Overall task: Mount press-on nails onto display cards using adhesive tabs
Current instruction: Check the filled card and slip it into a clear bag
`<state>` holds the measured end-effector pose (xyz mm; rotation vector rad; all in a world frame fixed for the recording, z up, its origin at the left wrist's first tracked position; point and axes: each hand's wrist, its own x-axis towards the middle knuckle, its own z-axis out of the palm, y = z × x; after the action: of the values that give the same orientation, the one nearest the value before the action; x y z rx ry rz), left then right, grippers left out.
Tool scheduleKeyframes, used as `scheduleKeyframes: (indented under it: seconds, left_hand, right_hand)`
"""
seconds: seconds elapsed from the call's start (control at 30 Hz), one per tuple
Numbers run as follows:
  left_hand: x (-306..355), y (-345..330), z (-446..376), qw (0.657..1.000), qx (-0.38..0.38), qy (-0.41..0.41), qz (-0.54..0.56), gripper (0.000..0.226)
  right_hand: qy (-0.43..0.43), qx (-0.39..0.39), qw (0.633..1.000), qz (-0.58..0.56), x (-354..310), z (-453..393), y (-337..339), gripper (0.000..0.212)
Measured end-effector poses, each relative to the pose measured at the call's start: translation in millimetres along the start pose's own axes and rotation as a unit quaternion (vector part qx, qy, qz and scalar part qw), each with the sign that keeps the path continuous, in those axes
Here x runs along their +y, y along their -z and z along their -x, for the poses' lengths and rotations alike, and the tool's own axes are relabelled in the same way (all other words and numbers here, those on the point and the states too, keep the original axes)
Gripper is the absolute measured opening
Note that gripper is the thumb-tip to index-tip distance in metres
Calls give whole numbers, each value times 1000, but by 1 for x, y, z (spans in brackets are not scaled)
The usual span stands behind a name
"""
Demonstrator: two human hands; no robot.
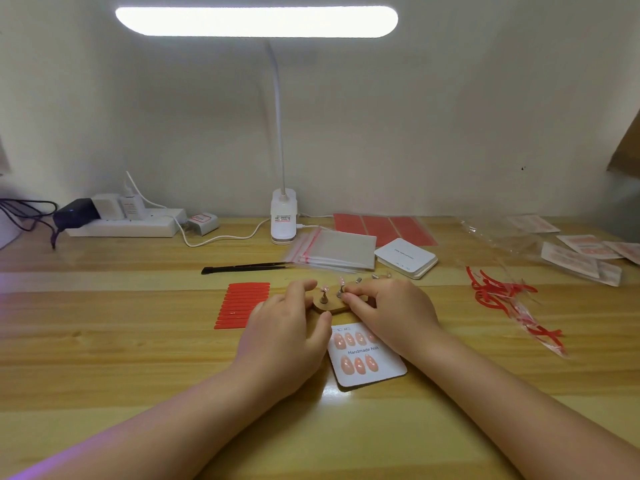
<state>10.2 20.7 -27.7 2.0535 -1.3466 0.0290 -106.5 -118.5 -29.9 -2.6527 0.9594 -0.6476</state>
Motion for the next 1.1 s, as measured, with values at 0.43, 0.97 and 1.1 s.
scheduleKeyframes:
  seconds: [0.43,0.97,1.1]
  left_hand:
    - [0,-2,1,1000,13,-18,-20,43]
    - [1,3,3,996,-5,-83,-26,37]
    - [-1,1,2,995,-36,-87,-14,40]
  right_hand:
    - [6,22,999,-28,3,-1,-2,27]
    - [53,84,991,-91,-4,7,1,9]
    - [72,99,984,-129,-4,9,2,5]
